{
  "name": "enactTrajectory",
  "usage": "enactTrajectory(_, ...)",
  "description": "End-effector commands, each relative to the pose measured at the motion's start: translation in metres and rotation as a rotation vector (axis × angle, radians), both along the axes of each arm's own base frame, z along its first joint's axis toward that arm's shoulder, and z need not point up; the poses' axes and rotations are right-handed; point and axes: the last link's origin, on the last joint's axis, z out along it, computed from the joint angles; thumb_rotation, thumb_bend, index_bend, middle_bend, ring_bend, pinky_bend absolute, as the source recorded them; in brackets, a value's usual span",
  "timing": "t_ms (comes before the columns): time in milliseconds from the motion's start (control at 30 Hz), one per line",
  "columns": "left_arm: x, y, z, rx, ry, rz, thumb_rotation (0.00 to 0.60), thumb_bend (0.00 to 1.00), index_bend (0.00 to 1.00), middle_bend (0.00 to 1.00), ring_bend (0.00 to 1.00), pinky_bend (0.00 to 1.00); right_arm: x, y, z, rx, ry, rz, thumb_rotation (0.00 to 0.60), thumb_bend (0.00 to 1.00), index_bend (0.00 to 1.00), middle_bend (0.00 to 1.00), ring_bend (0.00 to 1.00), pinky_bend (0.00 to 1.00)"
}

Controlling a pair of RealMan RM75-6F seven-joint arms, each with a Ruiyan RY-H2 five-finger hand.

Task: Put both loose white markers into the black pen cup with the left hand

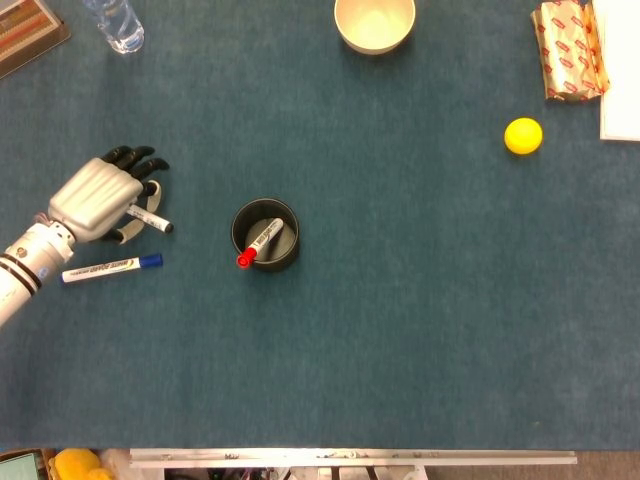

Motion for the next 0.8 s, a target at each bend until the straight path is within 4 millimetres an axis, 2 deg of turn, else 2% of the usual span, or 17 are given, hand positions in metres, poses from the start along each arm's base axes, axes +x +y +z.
enactTrajectory(33, 0.003, 0.003, 0.012, 0.016, -0.055, 0.027, 0.6, 0.32, 0.54, 0.18, 0.09, 0.16, 0.0, 0.0, 0.0, 0.001, -0.002, 0.002, 0.6, 0.13, 0.21, 0.3, 0.16, 0.32)
enactTrajectory(300, 0.02, 0.004, 0.053, 0.018, -0.253, 0.138, 0.6, 0.32, 0.56, 0.19, 0.09, 0.16, -0.001, -0.002, -0.004, 0.011, -0.01, 0.006, 0.6, 0.13, 0.21, 0.3, 0.16, 0.32)
enactTrajectory(467, 0.036, -0.002, 0.073, -0.054, -0.418, 0.265, 0.6, 0.32, 0.56, 0.2, 0.09, 0.16, -0.001, -0.004, -0.007, 0.017, -0.015, 0.012, 0.6, 0.13, 0.21, 0.3, 0.16, 0.32)
enactTrajectory(633, 0.049, -0.007, 0.085, -0.115, -0.539, 0.337, 0.6, 0.32, 0.57, 0.2, 0.09, 0.16, -0.001, -0.004, -0.008, 0.02, -0.017, 0.013, 0.6, 0.13, 0.21, 0.3, 0.16, 0.32)
enactTrajectory(800, 0.064, -0.013, 0.086, -0.192, -0.627, 0.383, 0.6, 0.32, 0.57, 0.21, 0.09, 0.16, -0.002, -0.004, -0.009, 0.022, -0.019, 0.013, 0.6, 0.13, 0.21, 0.3, 0.16, 0.32)
